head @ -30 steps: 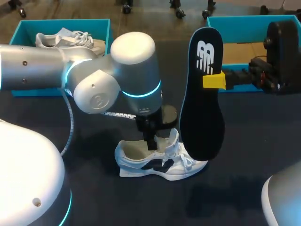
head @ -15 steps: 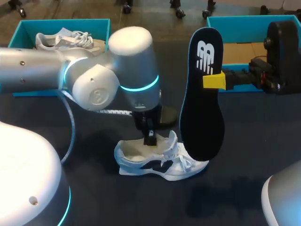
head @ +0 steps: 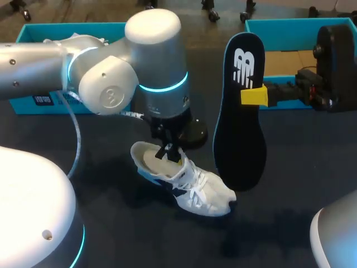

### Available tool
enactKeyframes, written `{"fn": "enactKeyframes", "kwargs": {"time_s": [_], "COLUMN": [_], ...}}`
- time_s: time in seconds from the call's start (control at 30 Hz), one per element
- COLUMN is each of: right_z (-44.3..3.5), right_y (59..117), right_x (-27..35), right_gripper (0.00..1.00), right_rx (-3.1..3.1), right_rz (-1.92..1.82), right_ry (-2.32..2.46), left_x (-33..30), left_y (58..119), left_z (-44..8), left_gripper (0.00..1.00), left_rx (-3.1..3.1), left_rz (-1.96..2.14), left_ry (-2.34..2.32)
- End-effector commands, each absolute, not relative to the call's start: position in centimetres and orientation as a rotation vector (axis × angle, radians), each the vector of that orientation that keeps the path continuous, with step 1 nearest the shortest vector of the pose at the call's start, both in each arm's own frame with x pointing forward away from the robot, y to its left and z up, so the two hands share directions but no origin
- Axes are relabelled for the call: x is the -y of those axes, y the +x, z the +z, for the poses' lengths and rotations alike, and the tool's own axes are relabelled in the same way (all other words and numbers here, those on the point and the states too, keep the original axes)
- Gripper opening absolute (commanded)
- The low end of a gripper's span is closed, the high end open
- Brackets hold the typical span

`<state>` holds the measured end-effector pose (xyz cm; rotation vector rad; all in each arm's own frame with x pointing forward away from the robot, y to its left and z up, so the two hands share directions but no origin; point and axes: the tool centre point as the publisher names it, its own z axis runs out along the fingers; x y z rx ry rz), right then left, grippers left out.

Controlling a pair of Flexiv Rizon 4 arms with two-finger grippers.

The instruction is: Take the shoe out of the shoebox, open the shoe tongue, remove and reinsert the insole, then place the shoe into the shoebox

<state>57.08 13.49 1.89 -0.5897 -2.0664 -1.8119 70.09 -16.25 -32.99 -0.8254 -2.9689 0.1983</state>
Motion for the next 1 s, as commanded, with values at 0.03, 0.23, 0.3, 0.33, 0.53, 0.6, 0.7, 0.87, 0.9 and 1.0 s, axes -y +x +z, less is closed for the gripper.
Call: {"fn": "enactKeyframes", "kwargs": {"time_s": [0.03,0.23,0.3,0.33,0.53,0.6,0.7,0.87,0.9,1.0], "right_z": [1.9,1.9,1.9,1.9,1.9,1.9,1.9,1.9,1.9,1.9], "right_y": [57.5,57.5,57.5,57.5,57.5,57.5,57.5,57.5,57.5,57.5], "right_x": [-13.8,-13.8,-13.8,-13.8,-13.8,-13.8,-13.8,-13.8,-13.8,-13.8], "right_gripper": [0.00,0.00,0.00,0.00,0.00,0.00,0.00,0.00,0.00,0.00], "right_rx": [2.067,2.067,2.067,2.067,2.067,2.067,2.067,2.067,2.067,2.067], "right_rz": [-1.804,-1.804,-1.804,-1.804,-1.804,-1.804,-1.804,-1.804,-1.804,-1.804], "right_ry": [-0.587,-0.587,-0.587,-0.587,-0.587,-0.587,-0.587,-0.587,-0.587,-0.587], "left_x": [15.8,15.8,15.5,15.5,15.4,15.4,15.4,14.8,14.8,14.0], "left_y": [69.6,69.6,69.1,68.9,67.5,67.5,67.5,68.1,68.4,69.0], "left_z": [-32.4,-32.2,-31.0,-30.6,-28.4,-28.4,-28.4,-28.6,-28.7,-28.4], "left_gripper": [0.00,0.00,0.00,0.00,0.00,0.00,0.00,0.00,0.00,0.00], "left_rx": [2.983,2.986,2.974,2.944,2.781,2.781,2.781,2.629,2.614,2.283], "left_rz": [0.202,0.201,0.150,0.148,-0.076,-0.076,-0.076,0.031,0.003,0.332], "left_ry": [-0.825,-0.845,-1.078,-1.196,-1.671,-1.671,-1.671,-1.929,-1.960,-2.216]}}
